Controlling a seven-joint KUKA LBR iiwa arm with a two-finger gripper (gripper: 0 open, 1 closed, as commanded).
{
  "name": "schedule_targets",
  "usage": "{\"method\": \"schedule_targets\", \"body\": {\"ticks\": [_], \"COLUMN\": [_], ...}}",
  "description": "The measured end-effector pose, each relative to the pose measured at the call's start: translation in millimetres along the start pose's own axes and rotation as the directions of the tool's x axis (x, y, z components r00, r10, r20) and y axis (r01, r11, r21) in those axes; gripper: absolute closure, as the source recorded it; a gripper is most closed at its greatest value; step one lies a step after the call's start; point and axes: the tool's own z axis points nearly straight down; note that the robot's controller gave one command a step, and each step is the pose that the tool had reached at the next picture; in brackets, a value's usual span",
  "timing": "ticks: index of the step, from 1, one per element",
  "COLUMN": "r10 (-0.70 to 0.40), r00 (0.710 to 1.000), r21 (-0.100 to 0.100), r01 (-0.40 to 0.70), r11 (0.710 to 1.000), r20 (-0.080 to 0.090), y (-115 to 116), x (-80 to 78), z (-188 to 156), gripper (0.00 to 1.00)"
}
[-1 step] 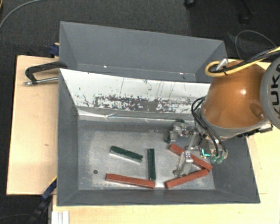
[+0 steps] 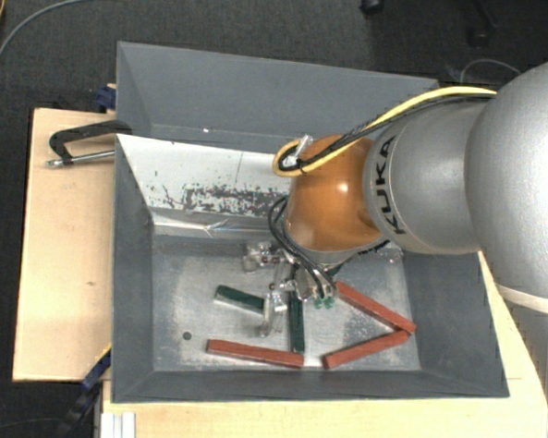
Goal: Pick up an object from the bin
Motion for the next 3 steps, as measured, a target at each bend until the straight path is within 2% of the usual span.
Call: {"method": "schedule_targets", "body": {"ticks": [1, 2, 3], "r10": [-0.07, -0.069, -0.07], "r00": [0.998, 0.998, 0.997], "r21": [0.002, 0.002, 0.003], "r01": [0.07, 0.069, 0.07], "r11": [0.998, 0.998, 0.998], "r20": [0.004, 0.004, 0.015], "y": [8, 8, 26], "x": [-15.6, -15.5, -22.5], "z": [12, 12, -125], "gripper": [0.0, 1.0, 1.0]}}
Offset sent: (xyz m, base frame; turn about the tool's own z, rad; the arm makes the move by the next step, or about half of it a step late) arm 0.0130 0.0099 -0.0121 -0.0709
